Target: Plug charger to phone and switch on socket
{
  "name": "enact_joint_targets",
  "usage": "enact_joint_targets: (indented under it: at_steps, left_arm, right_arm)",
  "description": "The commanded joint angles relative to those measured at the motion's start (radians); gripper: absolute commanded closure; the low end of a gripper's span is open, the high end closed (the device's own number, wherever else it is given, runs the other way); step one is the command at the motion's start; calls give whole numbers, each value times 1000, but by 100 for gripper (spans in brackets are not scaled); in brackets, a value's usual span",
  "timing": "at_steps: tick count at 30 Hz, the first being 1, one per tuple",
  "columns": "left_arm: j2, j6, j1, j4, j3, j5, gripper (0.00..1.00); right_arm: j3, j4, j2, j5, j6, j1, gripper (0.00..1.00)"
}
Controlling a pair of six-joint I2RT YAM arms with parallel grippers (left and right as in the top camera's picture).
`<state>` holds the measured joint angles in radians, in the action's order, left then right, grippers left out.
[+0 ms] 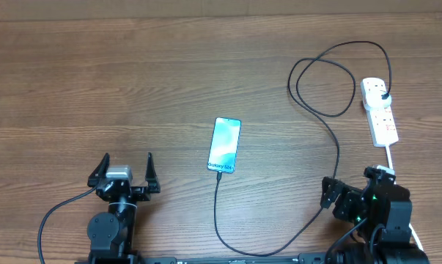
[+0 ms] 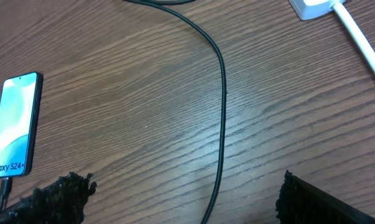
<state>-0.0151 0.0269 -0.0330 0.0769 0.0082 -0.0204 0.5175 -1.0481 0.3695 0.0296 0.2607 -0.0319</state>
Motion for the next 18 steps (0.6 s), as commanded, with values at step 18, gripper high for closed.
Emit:
enact_joint_targets:
  at_steps: [18]
  left_arm:
    - [9, -5, 0, -2, -3, -13, 0]
  right_arm:
    - [-53, 380, -108, 2, -7, 3, 0]
